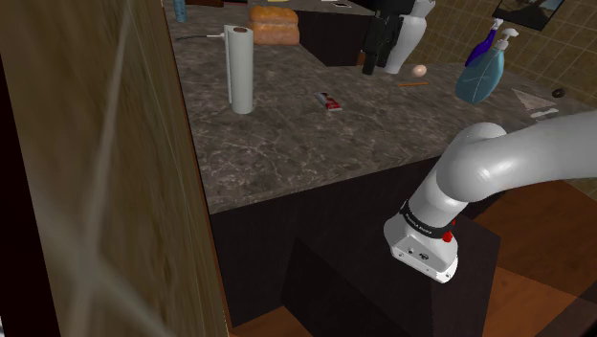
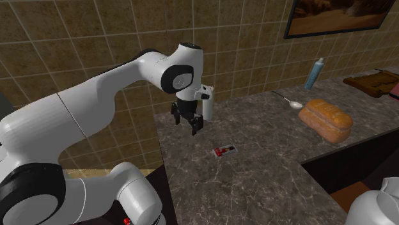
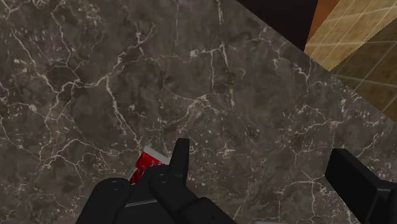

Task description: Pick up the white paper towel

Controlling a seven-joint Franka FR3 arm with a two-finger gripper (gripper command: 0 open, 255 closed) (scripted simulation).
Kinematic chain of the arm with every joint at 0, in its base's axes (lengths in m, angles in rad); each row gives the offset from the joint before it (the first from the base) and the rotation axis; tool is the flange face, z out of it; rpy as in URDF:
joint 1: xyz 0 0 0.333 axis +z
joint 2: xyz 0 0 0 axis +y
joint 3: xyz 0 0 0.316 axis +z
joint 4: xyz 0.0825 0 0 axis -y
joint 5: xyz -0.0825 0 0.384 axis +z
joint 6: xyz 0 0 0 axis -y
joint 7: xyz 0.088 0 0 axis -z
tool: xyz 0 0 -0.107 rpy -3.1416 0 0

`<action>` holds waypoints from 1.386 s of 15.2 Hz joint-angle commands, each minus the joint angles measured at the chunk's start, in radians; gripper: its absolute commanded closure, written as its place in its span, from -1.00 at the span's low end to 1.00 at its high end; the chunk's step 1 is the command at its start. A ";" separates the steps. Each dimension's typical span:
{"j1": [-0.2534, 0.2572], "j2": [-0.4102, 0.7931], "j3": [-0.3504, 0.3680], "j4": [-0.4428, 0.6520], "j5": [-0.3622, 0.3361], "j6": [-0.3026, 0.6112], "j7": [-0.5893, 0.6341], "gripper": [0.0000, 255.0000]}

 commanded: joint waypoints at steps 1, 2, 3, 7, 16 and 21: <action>0.000 0.000 0.000 0.000 0.000 0.000 0.000 -1.00; 0.003 0.042 0.009 0.030 0.007 0.009 0.007 -1.00; 0.006 0.083 0.018 0.061 0.013 0.017 0.015 -1.00; 0.015 0.249 0.053 0.196 0.031 0.035 0.046 -1.00; 0.035 0.627 0.124 0.580 0.031 0.004 0.127 -1.00; 0.060 0.859 0.158 0.864 0.007 -0.063 0.182 -1.00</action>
